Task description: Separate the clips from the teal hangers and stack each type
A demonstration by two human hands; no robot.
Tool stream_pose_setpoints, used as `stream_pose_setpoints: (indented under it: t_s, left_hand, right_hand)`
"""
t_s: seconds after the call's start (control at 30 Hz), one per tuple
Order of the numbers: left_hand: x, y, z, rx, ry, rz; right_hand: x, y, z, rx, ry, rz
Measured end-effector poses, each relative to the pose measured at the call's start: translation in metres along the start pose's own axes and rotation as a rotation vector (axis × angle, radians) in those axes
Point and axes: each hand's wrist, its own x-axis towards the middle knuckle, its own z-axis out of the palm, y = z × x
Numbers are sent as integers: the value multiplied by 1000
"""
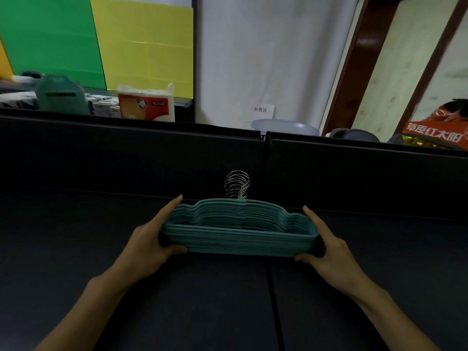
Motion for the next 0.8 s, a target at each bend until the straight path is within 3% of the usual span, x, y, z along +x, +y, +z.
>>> stream_pose_setpoints:
  t_s: [0.4,0.5,0.63,0.8]
  left_hand:
    - [-1,3,-1,-92,24,-5]
    - [-4,7,-7,37,35,-8]
    - [-6,25,-5,337,86,192]
    - [-8,81,33,404,46,441]
  right_hand:
    - [-6,-31,3,-112,27,102]
    - [-16,-44,5,-205,44,154]
    - [-46,-68,10,-457,133,189]
    - [-113,-86,0,-747,294,333]
